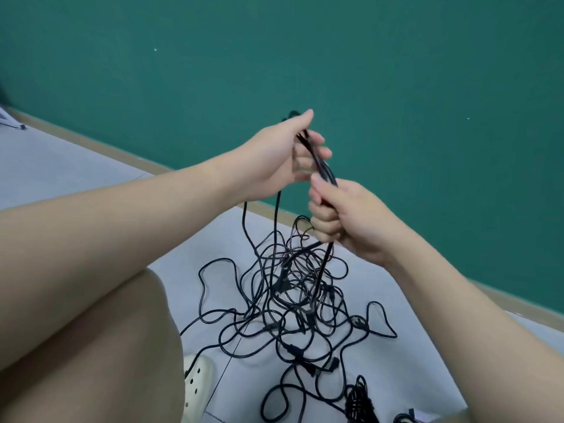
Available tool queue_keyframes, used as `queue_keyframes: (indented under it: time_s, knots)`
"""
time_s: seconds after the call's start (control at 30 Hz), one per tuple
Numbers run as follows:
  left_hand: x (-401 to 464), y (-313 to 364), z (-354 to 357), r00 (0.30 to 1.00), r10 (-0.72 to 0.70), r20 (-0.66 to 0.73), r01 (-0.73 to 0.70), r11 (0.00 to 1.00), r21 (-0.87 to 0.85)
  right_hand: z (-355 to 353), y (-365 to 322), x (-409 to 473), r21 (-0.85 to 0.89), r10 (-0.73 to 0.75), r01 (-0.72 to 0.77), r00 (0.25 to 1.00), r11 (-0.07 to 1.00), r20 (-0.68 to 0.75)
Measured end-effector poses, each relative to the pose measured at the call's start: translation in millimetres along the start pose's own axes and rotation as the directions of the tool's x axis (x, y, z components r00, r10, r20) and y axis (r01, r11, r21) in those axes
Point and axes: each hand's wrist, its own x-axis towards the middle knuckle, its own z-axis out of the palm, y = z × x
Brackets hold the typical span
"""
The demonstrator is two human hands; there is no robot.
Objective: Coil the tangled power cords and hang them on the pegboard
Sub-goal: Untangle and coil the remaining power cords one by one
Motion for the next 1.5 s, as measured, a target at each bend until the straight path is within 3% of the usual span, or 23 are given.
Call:
queue_keyframes:
  time_s: [0.13, 0.23, 0.37, 0.43, 0.5, 0.57, 0.63, 0.67, 0.73, 0.83, 0.93, 1.03, 1.07, 1.13, 1.17, 1.3, 1.4, 1.5]
  knots:
    - [-19, -13, 14, 0.961, -0.078, 0.266, -0.017, 0.940, 0.339, -13, -23, -2, 0.201, -0.124, 0.159, 0.976, 0.967, -0.178]
    - [-32, -22, 26, 0.916, -0.164, 0.367, -0.056, 0.852, 0.520, -28, -29, -7, 0.264, -0.144, 0.235, 0.935, 0.936, -0.323]
    - [-42, -44, 22, 0.867, -0.391, 0.310, -0.014, 0.603, 0.798, -50, -36, -14, 0.335, -0.136, 0.292, 0.898, 0.896, -0.418]
    - [-44, -44, 22, 0.888, -0.382, 0.257, -0.007, 0.548, 0.836, -64, -35, -16, 0.334, -0.114, 0.283, 0.887, 0.899, -0.447]
    - [-42, -33, 26, 0.920, -0.309, 0.239, -0.024, 0.566, 0.824, -78, -27, -15, 0.227, -0.060, 0.200, 0.861, 0.953, -0.505]
    - [-40, -20, 32, 0.938, -0.252, 0.238, -0.005, 0.678, 0.735, -88, -13, -12, 0.005, 0.010, -0.009, 0.810, 1.000, -0.587]
    - [-41, -12, 39, 0.945, -0.222, 0.239, 0.026, 0.782, 0.623, -96, 1, -12, -0.121, 0.072, -0.190, 0.772, 0.974, -0.631]
    - [-42, -11, 41, 0.954, -0.194, 0.228, 0.011, 0.785, 0.620, -99, 5, -13, -0.119, 0.104, -0.230, 0.765, 0.966, -0.636]
    - [-44, -17, 43, 0.970, -0.124, 0.210, -0.051, 0.739, 0.672, -96, 4, -18, 0.020, 0.171, -0.197, 0.789, 0.980, -0.590]
    - [-39, -29, 47, 0.972, -0.082, 0.222, -0.095, 0.726, 0.681, -75, -10, -26, 0.251, 0.179, -0.074, 0.886, 0.965, -0.428]
    - [-30, -38, 50, 0.943, -0.180, 0.281, -0.066, 0.725, 0.685, -51, -17, -25, 0.157, 0.110, -0.047, 0.902, 0.986, -0.418]
    - [-27, -39, 44, 0.877, -0.322, 0.358, -0.133, 0.553, 0.823, -43, -21, -26, -0.073, -0.023, -0.014, 0.873, 0.997, -0.486]
    - [-26, -39, 40, 0.886, -0.320, 0.336, -0.160, 0.468, 0.869, -44, -24, -28, -0.147, -0.073, -0.002, 0.858, 0.989, -0.508]
    - [-18, -35, 28, 0.957, -0.149, 0.248, -0.199, 0.284, 0.938, -49, -33, -36, -0.297, -0.125, -0.031, 0.861, 0.954, -0.493]
    - [-14, -33, 24, 0.976, -0.041, 0.214, -0.196, 0.260, 0.946, -51, -37, -41, -0.341, -0.107, -0.057, 0.889, 0.938, -0.445]
    - [-3, -38, 19, 0.950, 0.177, 0.258, -0.313, 0.523, 0.793, -49, -52, -57, -0.281, -0.031, -0.034, 0.974, 0.959, -0.226]
    - [-5, -49, 31, 0.880, 0.264, 0.395, -0.475, 0.505, 0.721, -45, -58, -61, -0.218, -0.107, 0.073, 0.983, 0.973, -0.149]
    - [-15, -51, 43, 0.882, 0.233, 0.410, -0.465, 0.576, 0.672, -44, -65, -66, -0.079, -0.250, 0.241, 0.959, 0.967, -0.137]
